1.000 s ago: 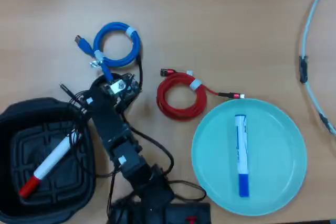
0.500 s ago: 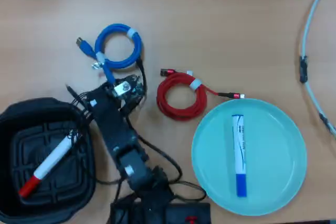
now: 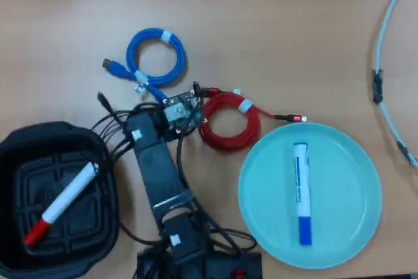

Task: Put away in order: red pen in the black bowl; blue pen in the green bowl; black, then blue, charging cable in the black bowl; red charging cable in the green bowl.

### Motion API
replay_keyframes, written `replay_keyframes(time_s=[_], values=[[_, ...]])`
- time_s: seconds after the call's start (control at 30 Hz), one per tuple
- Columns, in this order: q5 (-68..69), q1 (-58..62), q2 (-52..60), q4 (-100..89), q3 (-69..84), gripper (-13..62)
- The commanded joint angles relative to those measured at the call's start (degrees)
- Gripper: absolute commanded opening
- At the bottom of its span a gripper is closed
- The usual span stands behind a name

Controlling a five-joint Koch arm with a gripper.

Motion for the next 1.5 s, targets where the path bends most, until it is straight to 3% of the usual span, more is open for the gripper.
replay_keyframes(time_s=[0.0, 0.37, 0.77, 1.47], values=[[3.08, 1.05, 3.69, 3.43, -7.03, -6.5], [-1.05, -1.14, 4.66, 7.12, -18.63, -6.5], [-4.22, -21.97, 6.06, 7.56, -29.71, -6.5], [-4.75, -35.86, 17.31, 9.76, -29.27, -6.8]])
